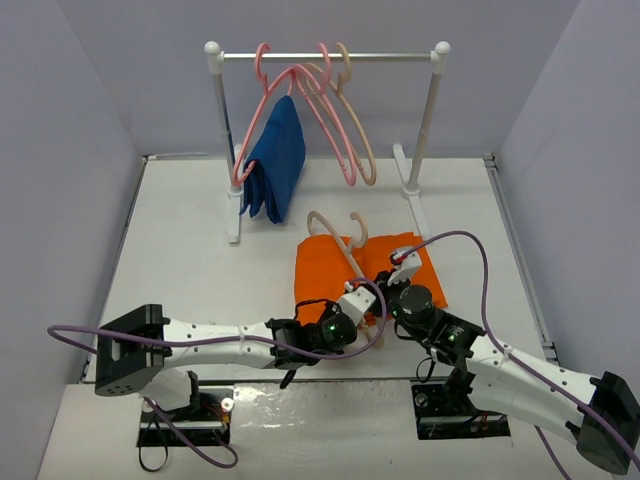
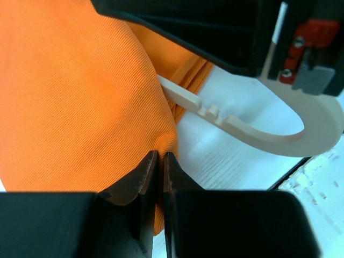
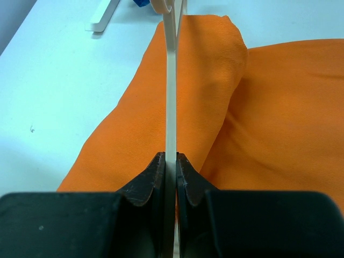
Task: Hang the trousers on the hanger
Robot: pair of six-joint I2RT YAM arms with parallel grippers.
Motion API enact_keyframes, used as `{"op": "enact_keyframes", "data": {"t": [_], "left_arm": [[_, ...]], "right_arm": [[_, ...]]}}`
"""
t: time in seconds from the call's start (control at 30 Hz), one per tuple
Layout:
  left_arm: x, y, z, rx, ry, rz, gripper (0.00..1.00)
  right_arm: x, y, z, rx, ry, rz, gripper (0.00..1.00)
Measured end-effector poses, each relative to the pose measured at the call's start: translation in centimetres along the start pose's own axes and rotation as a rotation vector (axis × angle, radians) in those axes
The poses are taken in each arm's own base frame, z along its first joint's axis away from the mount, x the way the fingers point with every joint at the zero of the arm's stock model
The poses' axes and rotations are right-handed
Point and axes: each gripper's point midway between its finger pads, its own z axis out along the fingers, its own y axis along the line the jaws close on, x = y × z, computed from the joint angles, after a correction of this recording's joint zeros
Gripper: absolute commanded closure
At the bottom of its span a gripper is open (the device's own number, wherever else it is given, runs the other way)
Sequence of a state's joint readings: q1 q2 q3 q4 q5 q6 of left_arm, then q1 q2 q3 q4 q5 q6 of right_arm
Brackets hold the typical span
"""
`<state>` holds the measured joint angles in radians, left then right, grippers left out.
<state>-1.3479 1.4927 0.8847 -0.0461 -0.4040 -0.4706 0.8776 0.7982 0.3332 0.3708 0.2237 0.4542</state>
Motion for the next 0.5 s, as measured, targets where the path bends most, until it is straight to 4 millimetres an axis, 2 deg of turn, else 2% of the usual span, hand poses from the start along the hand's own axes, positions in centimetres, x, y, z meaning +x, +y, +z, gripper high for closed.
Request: {"op": "enact_keyframes", "data": {"t": [0.2,0.5], "left_arm": [[-1.8,0.2,-0.6,0.006,-0.089,-0.048,1.00],[-6.7,0.8,-0.2,0.008,-0.270,-0.173,1.00]], "right_arm": [[-0.3,0.2,-0.6,-0.013,-0.003,0.015,1.00],[-0.4,0.6,-0.9,-0.035,-0.002,0.030,1.00]]}}
